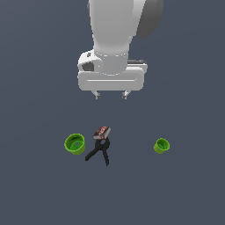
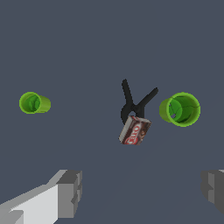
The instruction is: Pick up a designated object from a clutter of objects.
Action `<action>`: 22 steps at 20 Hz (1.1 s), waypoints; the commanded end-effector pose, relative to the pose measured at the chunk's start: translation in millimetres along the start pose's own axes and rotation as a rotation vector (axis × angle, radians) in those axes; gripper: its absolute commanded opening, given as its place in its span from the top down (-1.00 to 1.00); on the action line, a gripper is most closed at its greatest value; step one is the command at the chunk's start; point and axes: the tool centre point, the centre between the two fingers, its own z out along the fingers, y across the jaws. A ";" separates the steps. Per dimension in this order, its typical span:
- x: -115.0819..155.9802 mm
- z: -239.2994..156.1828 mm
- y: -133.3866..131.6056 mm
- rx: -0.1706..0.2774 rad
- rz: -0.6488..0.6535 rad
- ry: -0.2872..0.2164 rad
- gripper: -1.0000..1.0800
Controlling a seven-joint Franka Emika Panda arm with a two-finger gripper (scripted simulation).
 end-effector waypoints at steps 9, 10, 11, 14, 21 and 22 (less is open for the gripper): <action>1.6 -16.1 10.7 0.021 0.052 0.012 -0.92; 1.4 -17.6 10.9 0.022 0.054 0.013 -0.92; 1.4 -18.2 10.8 0.022 0.054 0.013 -0.92; 1.4 -16.5 11.0 0.022 0.053 0.012 -0.92; 6.5 9.4 14.8 0.021 0.067 0.008 -0.92; 7.4 15.5 15.8 0.021 0.070 0.008 -0.92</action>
